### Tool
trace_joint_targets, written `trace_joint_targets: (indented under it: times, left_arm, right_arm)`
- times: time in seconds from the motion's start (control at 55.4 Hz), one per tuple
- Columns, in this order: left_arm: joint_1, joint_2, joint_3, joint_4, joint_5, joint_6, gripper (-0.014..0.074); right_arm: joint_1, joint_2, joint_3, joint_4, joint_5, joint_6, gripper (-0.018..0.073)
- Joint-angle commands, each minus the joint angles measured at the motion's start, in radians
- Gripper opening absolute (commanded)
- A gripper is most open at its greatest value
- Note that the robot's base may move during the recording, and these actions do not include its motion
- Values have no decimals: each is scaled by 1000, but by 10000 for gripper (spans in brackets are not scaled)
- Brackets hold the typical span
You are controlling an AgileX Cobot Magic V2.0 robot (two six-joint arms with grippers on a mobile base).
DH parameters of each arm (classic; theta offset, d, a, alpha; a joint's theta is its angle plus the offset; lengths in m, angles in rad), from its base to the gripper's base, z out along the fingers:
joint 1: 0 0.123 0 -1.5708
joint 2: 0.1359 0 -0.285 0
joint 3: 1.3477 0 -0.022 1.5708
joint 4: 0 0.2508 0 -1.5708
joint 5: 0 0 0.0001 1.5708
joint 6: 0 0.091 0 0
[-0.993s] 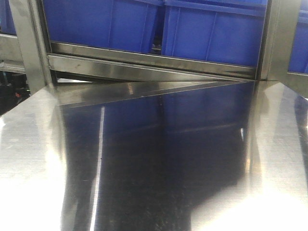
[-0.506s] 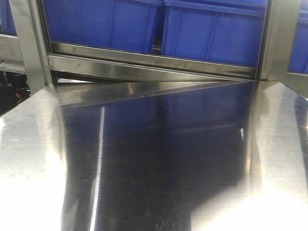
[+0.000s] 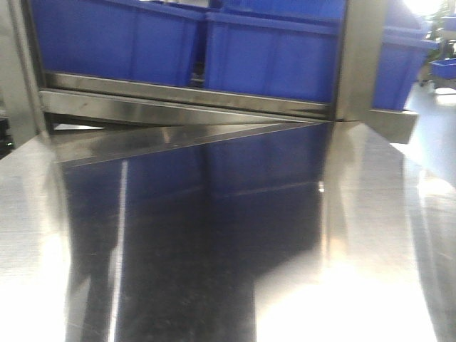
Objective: Pick and sort blue part to right shelf
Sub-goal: 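Drive the base to the rack of blue bins holding both parts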
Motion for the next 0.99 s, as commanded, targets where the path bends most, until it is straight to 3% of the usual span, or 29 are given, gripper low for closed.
trace_joint_targets:
  times: [0.0, 0.975]
  left_arm:
    - [1, -3, -26, -1, -94, -7, 321]
    - [1, 2, -26, -1, -94, -7, 321]
  right_arm:
    - [-3, 11, -26, -27, -97, -9, 279]
    - [-3, 15, -26, -27, -97, -9, 279]
